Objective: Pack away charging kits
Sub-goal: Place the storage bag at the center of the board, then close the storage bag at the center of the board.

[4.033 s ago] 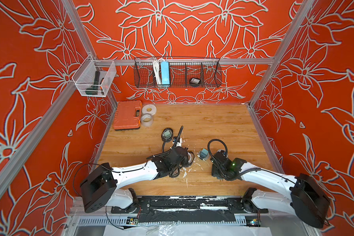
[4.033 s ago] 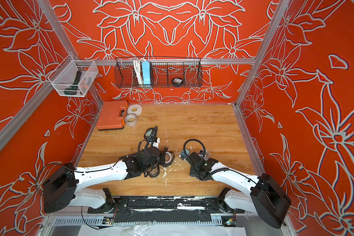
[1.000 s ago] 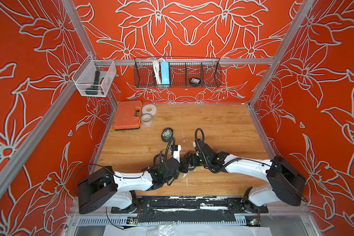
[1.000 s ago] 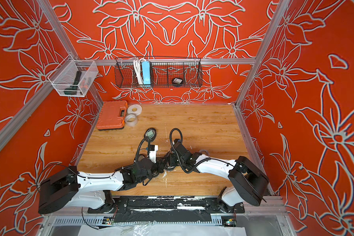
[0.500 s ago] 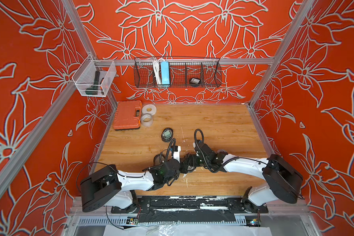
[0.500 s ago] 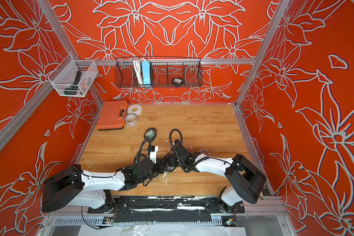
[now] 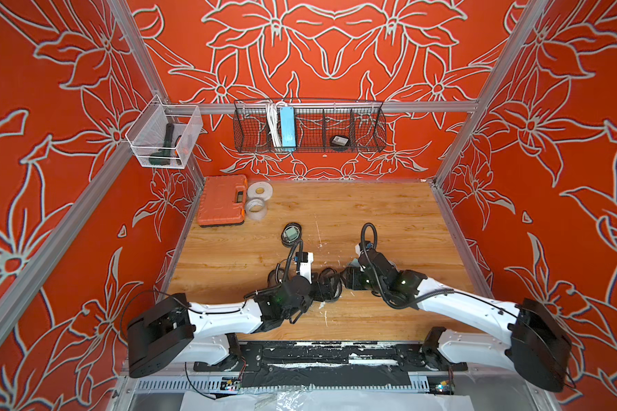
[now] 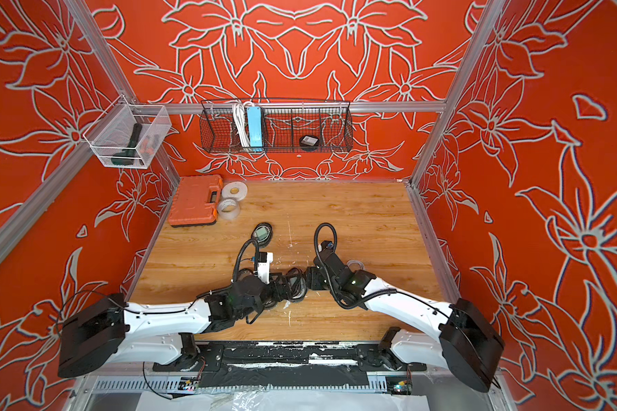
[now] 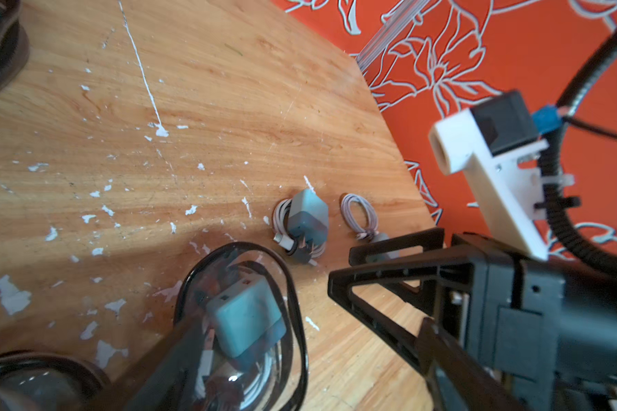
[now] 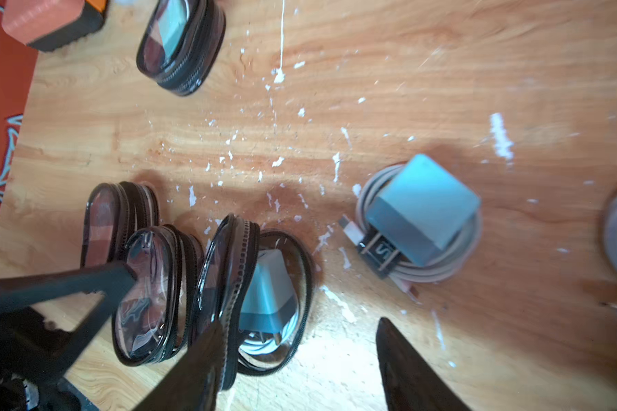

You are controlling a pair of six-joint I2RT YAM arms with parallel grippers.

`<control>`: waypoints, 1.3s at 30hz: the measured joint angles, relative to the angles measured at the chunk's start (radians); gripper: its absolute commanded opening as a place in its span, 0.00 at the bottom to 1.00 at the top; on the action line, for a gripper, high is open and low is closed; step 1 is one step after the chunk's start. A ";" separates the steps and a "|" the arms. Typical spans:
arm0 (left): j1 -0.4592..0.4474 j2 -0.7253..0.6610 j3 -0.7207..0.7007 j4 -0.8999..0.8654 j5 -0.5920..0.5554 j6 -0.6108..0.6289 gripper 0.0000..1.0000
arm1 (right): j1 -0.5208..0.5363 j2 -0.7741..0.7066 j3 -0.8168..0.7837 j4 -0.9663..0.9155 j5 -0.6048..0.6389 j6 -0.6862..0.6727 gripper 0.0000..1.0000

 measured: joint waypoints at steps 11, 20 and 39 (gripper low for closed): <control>0.000 -0.254 -0.066 -0.164 -0.116 0.013 0.97 | 0.040 0.019 0.028 -0.020 -0.010 -0.023 0.52; 0.130 -0.231 -0.072 -0.196 -0.015 0.012 0.90 | 0.080 0.188 0.097 -0.006 -0.029 -0.029 0.31; 0.175 0.108 0.111 -0.231 0.246 0.011 0.84 | 0.080 0.222 0.033 0.040 0.015 0.026 0.00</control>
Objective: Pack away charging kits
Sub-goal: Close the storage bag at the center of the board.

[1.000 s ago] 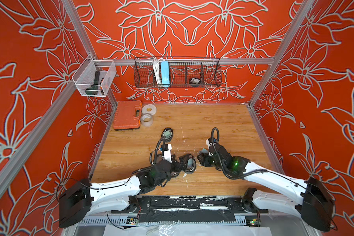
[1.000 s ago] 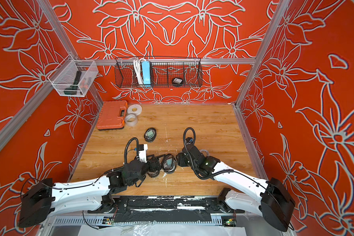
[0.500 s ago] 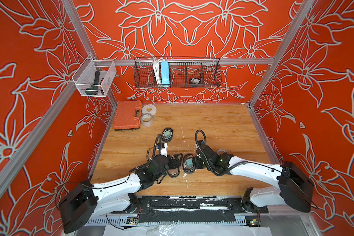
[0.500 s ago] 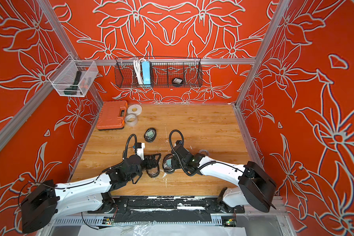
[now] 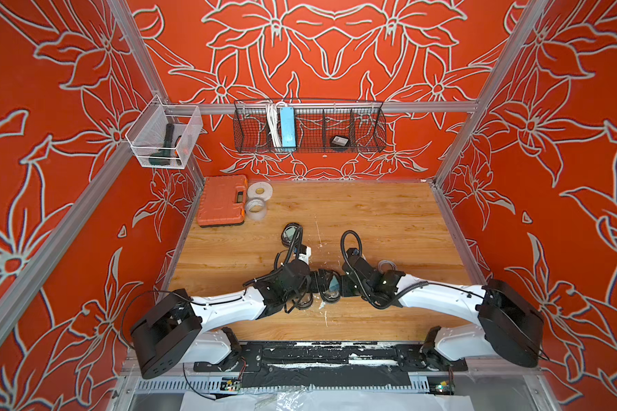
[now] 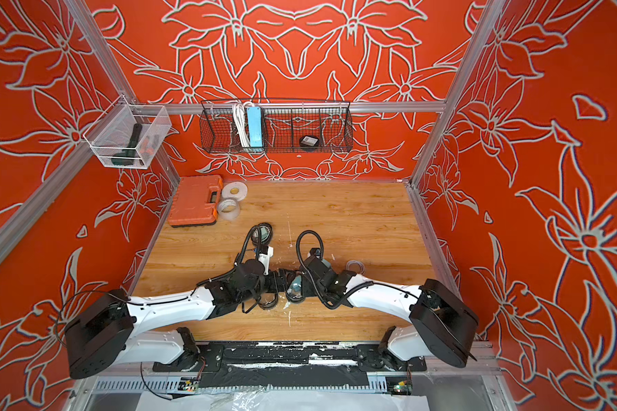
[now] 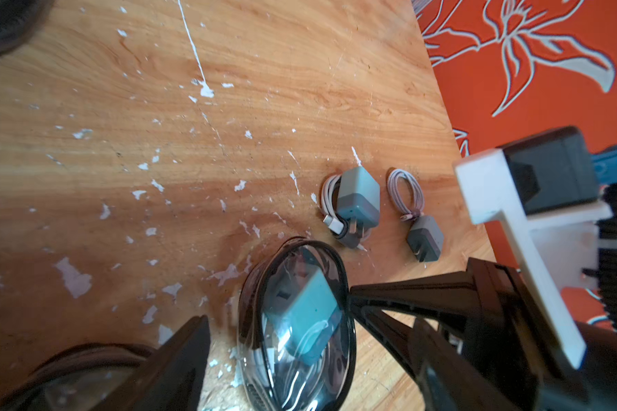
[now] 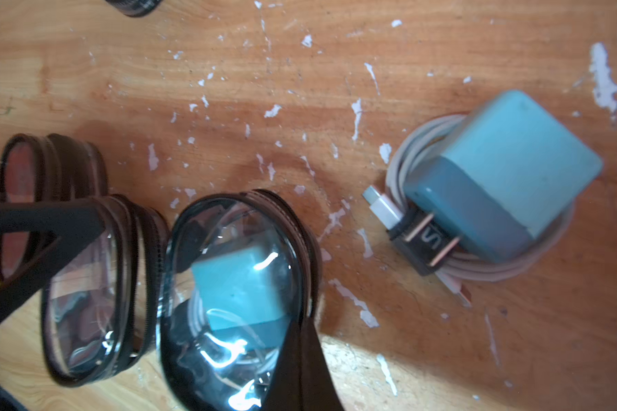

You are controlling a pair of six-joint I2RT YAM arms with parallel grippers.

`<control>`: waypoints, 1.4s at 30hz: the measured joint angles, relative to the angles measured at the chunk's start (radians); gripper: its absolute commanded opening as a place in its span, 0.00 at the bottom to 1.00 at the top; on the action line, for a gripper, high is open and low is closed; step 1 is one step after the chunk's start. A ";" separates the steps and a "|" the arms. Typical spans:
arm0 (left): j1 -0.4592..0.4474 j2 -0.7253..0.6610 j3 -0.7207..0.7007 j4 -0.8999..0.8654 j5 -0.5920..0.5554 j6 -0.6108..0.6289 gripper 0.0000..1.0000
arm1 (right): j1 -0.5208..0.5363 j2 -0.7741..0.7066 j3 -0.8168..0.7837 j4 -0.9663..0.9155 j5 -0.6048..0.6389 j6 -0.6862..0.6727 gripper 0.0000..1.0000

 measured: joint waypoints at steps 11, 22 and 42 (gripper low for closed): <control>0.000 0.143 0.059 -0.029 0.092 -0.020 0.73 | 0.000 -0.007 -0.025 0.027 0.010 0.004 0.00; 0.004 0.249 0.100 -0.027 0.172 -0.024 0.63 | 0.000 -0.001 -0.033 0.051 0.013 0.005 0.00; 0.004 0.250 0.118 -0.019 0.202 -0.047 0.75 | -0.010 -0.039 -0.124 0.131 0.048 0.029 0.00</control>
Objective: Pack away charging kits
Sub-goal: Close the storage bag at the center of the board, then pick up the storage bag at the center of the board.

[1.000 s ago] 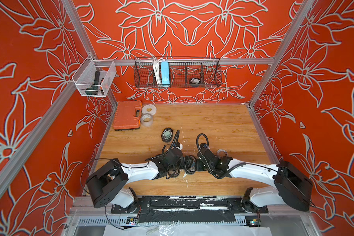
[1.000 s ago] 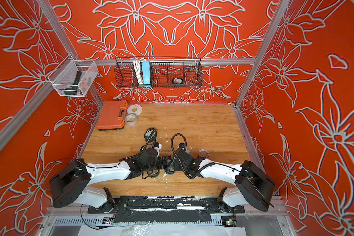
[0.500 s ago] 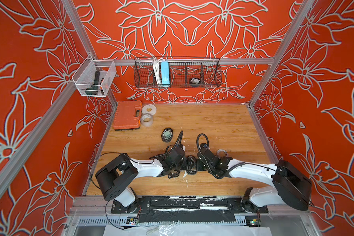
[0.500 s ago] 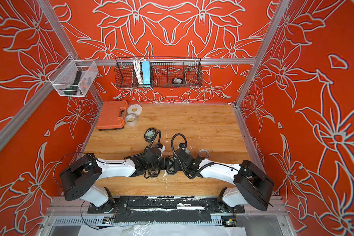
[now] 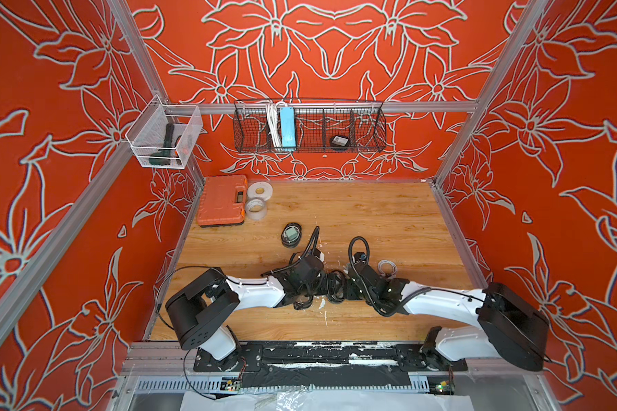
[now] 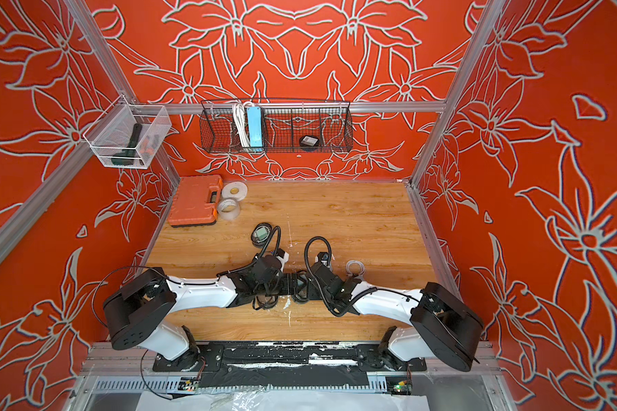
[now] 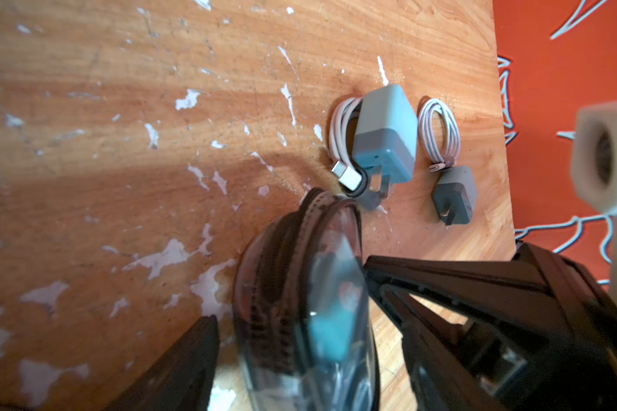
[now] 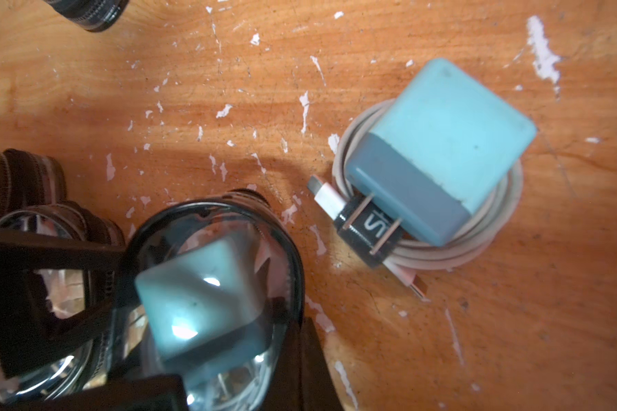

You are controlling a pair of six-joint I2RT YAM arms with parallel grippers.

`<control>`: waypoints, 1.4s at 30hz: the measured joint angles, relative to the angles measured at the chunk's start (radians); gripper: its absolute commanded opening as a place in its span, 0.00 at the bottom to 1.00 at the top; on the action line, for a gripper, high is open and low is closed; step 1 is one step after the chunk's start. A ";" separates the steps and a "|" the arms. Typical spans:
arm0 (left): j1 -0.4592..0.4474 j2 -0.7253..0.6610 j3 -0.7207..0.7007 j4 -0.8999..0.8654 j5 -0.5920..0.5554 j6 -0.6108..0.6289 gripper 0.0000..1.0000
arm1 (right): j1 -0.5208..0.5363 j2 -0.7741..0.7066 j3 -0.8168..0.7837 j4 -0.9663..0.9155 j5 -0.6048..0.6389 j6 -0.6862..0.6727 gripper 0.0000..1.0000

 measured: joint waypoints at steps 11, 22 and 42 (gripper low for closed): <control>0.001 0.092 0.028 0.078 0.047 -0.022 0.69 | 0.000 -0.001 0.000 -0.004 0.000 0.000 0.00; 0.001 0.136 0.040 0.134 0.079 -0.039 0.60 | -0.005 0.012 0.000 -0.002 0.003 0.000 0.00; 0.006 0.235 0.113 0.176 0.088 -0.061 0.23 | -0.011 0.019 0.000 -0.012 0.011 -0.002 0.00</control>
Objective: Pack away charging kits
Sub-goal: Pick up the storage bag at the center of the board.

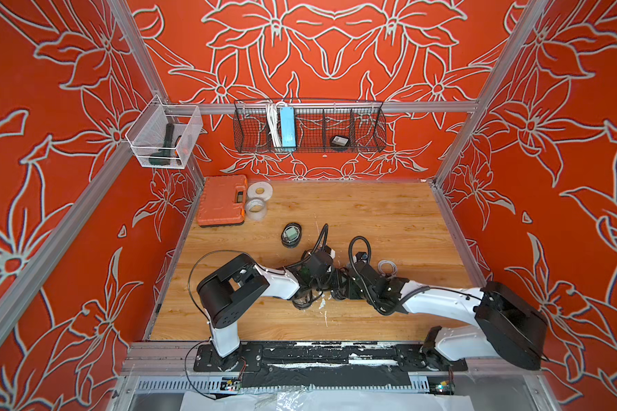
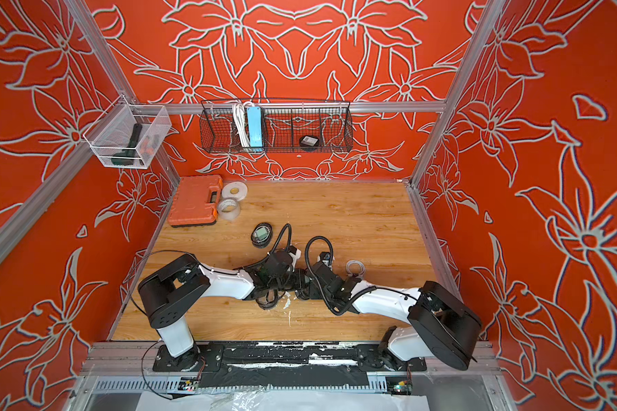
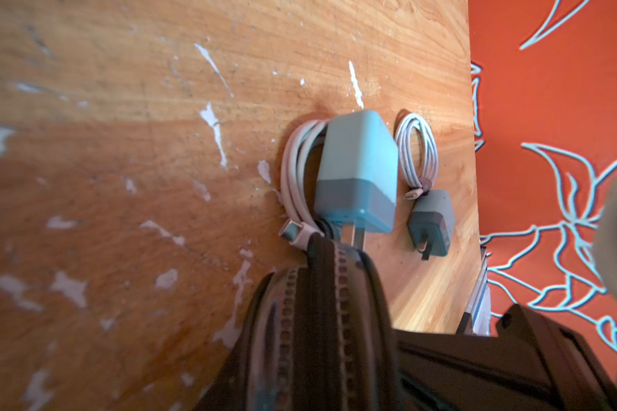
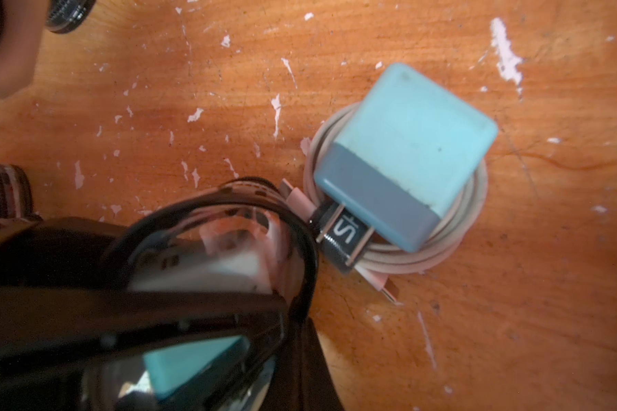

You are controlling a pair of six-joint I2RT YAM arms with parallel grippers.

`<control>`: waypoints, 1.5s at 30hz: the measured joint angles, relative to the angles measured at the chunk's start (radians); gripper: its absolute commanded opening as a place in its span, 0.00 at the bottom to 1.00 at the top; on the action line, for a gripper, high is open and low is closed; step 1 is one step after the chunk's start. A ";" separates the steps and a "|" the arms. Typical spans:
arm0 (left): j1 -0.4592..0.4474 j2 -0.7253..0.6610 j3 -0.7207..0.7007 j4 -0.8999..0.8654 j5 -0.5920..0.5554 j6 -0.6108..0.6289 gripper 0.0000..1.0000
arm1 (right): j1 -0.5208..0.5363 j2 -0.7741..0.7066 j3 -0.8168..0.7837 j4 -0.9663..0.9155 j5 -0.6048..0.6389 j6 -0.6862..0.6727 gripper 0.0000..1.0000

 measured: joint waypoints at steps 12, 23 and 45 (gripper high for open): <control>0.007 -0.076 -0.020 -0.060 -0.003 0.026 0.00 | -0.007 -0.186 0.001 -0.095 0.012 -0.051 0.63; 0.029 -0.560 -0.092 -0.021 -0.065 0.158 0.00 | -0.005 -0.649 -0.048 0.011 0.110 -0.142 0.81; 0.030 -1.097 -0.124 0.402 0.013 0.589 0.00 | 0.215 -0.536 0.028 0.592 -0.109 -0.786 0.41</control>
